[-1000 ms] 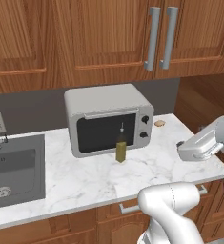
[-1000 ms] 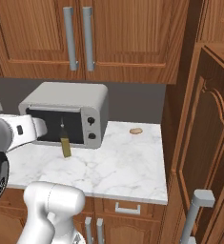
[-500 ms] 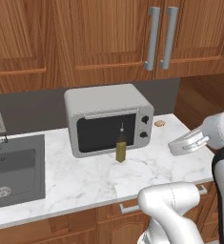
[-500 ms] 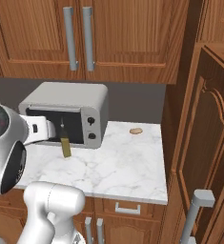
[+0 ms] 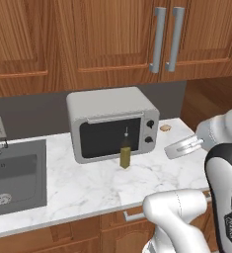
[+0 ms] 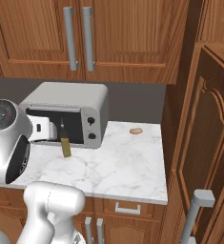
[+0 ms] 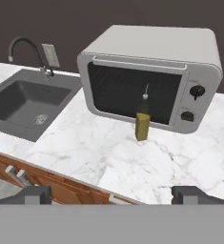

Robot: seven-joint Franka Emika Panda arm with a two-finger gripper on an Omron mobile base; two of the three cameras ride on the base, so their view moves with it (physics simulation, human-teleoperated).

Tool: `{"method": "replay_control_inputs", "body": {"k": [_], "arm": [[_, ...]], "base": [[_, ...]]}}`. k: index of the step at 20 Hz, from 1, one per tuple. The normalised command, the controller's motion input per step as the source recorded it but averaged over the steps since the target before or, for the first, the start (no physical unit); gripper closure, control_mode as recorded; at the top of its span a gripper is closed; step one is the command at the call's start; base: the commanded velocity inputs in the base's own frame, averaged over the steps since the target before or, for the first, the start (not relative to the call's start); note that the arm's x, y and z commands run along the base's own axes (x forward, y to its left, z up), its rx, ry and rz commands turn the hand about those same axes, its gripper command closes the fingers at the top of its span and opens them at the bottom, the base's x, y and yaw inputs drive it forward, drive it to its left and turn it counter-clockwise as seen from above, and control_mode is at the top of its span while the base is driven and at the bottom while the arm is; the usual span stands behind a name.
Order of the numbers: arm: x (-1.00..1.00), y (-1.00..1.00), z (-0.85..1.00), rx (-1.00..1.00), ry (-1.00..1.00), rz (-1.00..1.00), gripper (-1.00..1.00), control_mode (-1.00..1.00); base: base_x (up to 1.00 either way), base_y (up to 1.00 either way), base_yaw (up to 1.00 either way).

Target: Pick the oil and vinegar bottle and oil and vinegar bottle from the counter and place them in the cabinet.

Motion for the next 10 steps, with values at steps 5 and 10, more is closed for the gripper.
{"method": "replay_control_inputs", "body": {"k": [5,10], "arm": [[0.19,0.24,-0.10,-0.02,0.00,-0.11,-1.00,-1.00],[0.16,0.11,-0.07,-0.01,0.00,-0.12,-1.00,-1.00]], "base": [[0.00,0.00,0.00],[0.00,0.00,0.00]]}}
